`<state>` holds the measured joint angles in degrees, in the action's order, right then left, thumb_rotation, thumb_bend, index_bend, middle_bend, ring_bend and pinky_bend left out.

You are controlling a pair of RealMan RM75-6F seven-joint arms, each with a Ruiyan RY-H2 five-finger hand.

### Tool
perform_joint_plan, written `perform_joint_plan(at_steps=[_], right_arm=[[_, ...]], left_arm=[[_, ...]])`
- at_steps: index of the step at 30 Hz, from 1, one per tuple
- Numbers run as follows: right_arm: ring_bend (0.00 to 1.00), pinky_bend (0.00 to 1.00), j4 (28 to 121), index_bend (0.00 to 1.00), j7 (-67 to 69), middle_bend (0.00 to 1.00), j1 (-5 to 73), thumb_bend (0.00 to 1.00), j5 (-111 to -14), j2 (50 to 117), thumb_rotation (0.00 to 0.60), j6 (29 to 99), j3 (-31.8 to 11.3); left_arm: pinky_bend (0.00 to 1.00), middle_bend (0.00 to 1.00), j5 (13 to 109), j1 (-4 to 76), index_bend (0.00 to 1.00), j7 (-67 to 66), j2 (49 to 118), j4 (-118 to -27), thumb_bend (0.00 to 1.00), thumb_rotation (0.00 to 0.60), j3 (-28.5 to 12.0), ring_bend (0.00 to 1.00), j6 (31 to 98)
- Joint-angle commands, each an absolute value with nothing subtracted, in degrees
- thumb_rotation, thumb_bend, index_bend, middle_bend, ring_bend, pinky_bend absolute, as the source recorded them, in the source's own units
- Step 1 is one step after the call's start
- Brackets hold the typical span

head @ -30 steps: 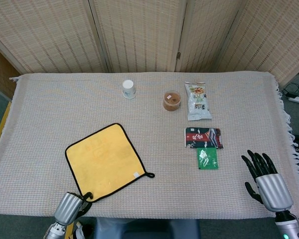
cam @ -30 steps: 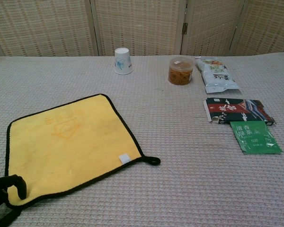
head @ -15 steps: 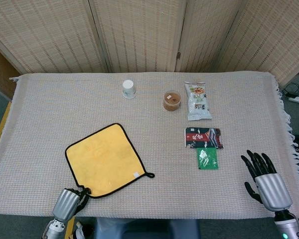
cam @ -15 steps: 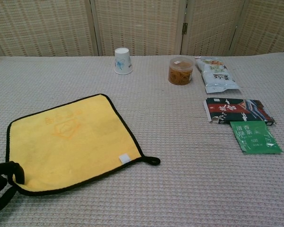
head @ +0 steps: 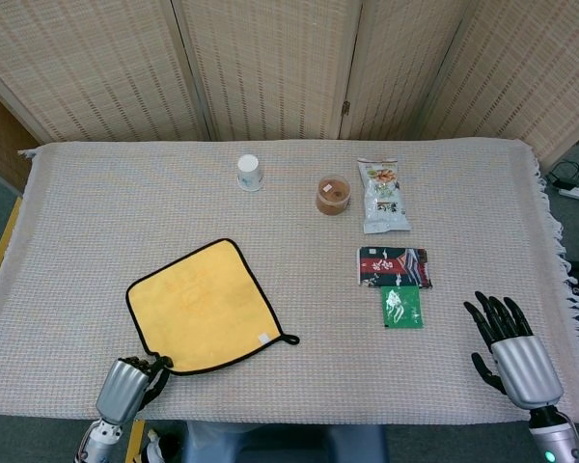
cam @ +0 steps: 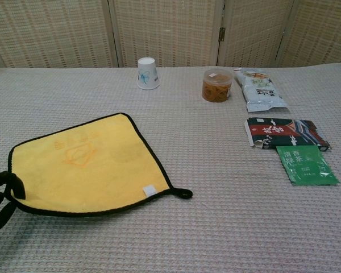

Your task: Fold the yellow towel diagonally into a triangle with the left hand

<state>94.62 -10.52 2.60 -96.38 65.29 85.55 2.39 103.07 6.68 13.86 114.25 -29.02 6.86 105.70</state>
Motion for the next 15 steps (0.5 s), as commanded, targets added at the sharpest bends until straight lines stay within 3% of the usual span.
perform_joint_plan(at_steps=[1,15], right_arm=[[0.00,0.00,94.7,0.00,-10.3,0.00,2.6,0.46,-96.4,65.2,0.600,85.6,2.4],[0.00,0.00,95.2,0.00,-4.2,0.00,2.0,0.46,-97.1,62.5,0.600,88.4,2.2]], left_arm=[[1.00,1.00,103.2,9.1,0.63,12.4,113.6,-31.5,0.66,0.600,6.0,1.00,104.9],[1.00,1.00,99.8,20.3,0.61,4.8,109.7,-43.4,0.65,0.600,-0.1,1.00,93.6]])
